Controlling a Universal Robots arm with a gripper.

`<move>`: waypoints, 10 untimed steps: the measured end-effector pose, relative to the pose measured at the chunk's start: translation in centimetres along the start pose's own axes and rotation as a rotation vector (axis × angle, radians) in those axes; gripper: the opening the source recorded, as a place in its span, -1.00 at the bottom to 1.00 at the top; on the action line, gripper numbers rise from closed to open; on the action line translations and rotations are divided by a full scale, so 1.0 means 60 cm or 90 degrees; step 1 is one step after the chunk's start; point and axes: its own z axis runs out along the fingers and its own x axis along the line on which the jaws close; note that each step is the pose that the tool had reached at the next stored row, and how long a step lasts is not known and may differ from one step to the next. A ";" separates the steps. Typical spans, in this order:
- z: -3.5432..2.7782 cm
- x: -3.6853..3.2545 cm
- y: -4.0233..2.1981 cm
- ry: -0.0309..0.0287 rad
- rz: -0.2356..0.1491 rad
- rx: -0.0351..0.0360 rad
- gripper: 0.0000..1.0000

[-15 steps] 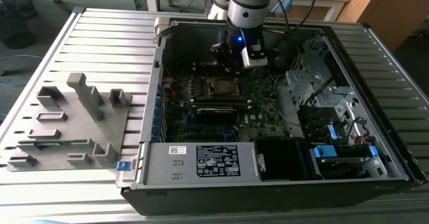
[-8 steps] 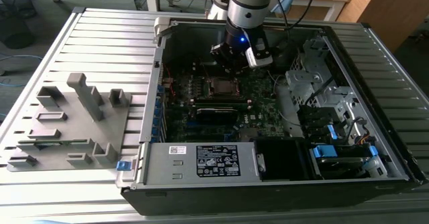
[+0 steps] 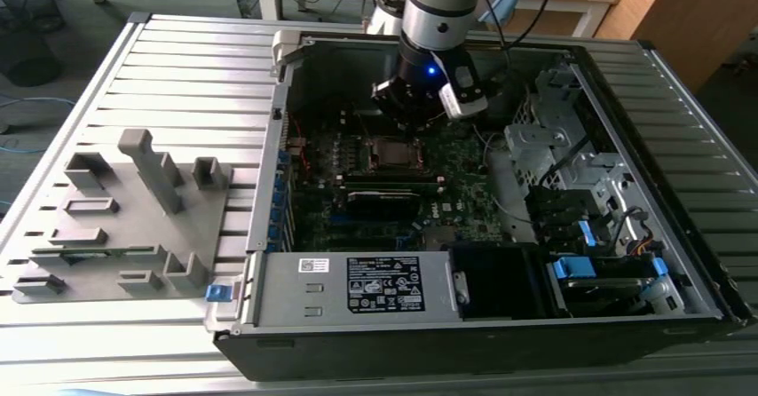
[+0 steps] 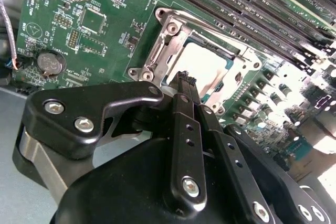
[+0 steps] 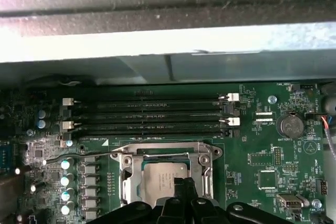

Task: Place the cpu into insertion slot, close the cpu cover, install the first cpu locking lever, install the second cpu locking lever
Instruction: 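Close the cpu cover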

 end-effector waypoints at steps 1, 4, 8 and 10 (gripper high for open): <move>0.000 0.001 0.000 -0.0009 0.000 0.0004 -0.80; 0.001 0.003 0.000 -0.0177 -0.001 -0.0001 -0.80; 0.005 0.008 -0.001 -0.0334 -0.001 -0.0010 -0.80; 0.007 0.015 -0.002 -0.0343 -0.001 -0.0008 -0.80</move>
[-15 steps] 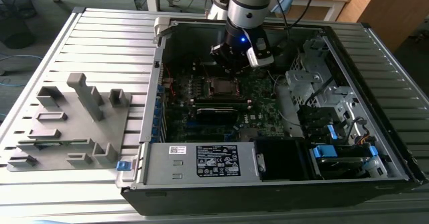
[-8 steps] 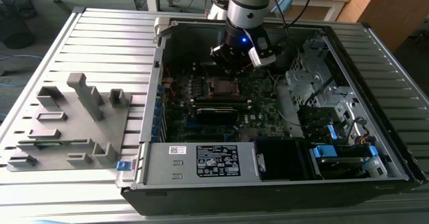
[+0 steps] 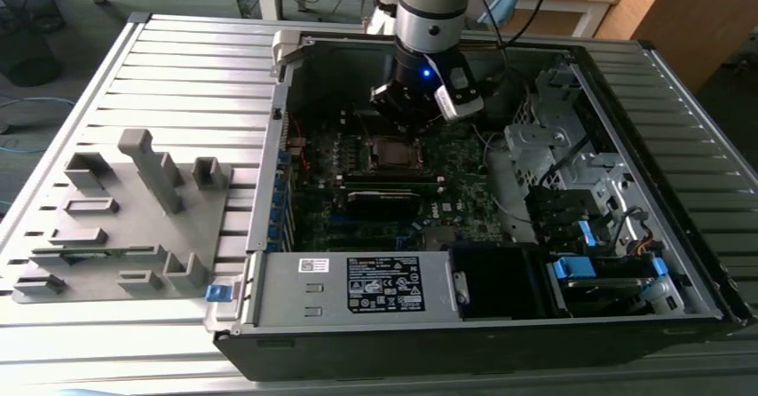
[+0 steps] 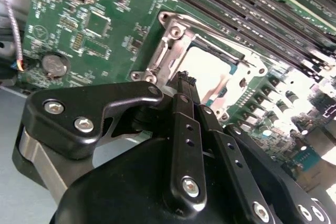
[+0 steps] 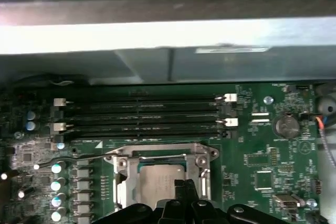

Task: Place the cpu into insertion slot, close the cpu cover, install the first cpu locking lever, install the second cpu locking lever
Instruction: 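Close the cpu cover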

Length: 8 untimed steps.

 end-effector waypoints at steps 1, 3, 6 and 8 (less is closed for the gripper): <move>0.001 0.004 0.000 -0.0003 0.000 0.0002 -0.80; 0.002 0.013 -0.001 -0.0006 0.000 0.0015 -0.80; 0.003 0.026 -0.002 -0.0011 0.000 0.0032 -0.80; 0.003 0.030 -0.002 -0.0014 0.000 0.0031 -0.80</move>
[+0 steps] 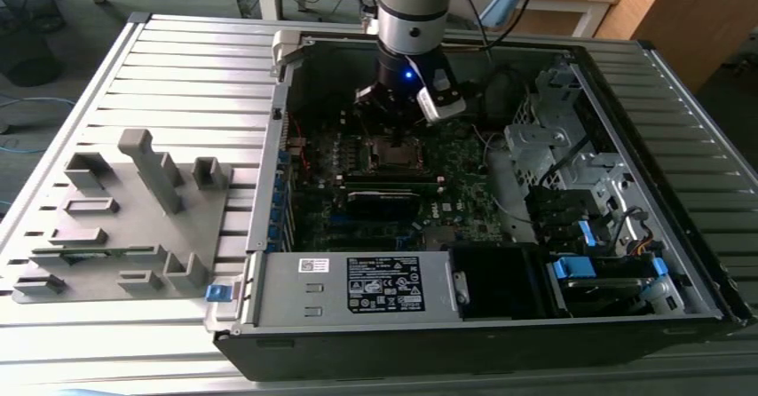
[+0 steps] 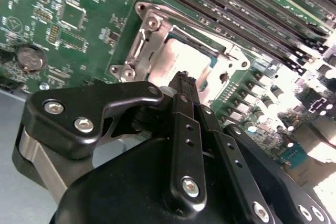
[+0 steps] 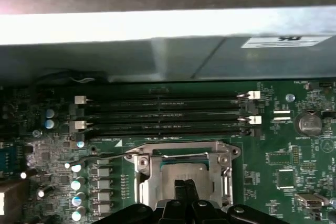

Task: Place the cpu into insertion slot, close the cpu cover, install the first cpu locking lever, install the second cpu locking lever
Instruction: 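Close the cpu cover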

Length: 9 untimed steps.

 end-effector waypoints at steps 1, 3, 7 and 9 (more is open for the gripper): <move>0.000 0.000 0.000 0.0000 0.000 0.0001 -0.80; 0.000 0.001 0.000 0.0001 0.000 0.0001 -0.80; 0.000 0.015 -0.001 -0.0010 0.000 0.0001 -0.80; 0.000 0.020 -0.001 -0.0014 0.000 -0.0001 -0.80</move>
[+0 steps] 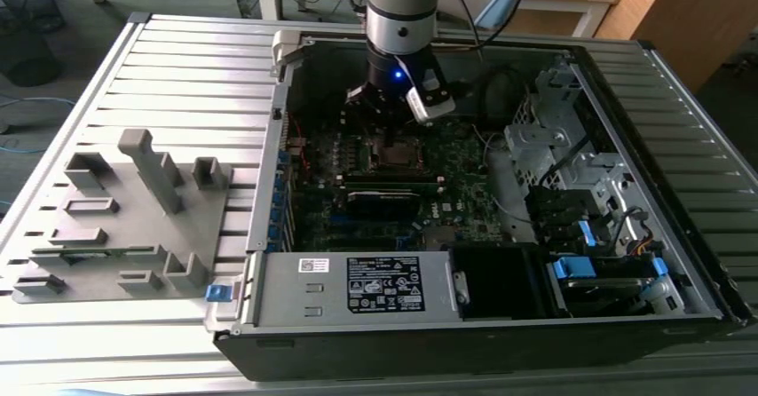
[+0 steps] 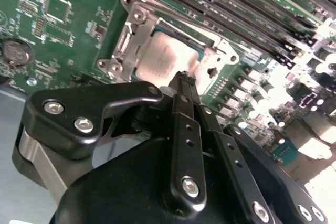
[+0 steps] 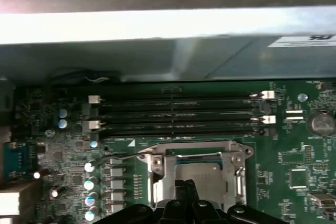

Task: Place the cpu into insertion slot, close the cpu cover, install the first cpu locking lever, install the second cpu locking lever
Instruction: 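Close the cpu cover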

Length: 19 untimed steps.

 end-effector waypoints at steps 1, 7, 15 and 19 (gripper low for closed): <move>0.000 0.002 0.000 0.0000 0.000 0.0000 -0.80; 0.000 0.004 -0.002 0.0001 0.000 0.0002 -0.80; 0.005 0.018 -0.008 -0.0003 0.000 0.0000 -0.80; 0.011 0.021 -0.009 -0.0002 0.000 0.0001 -0.80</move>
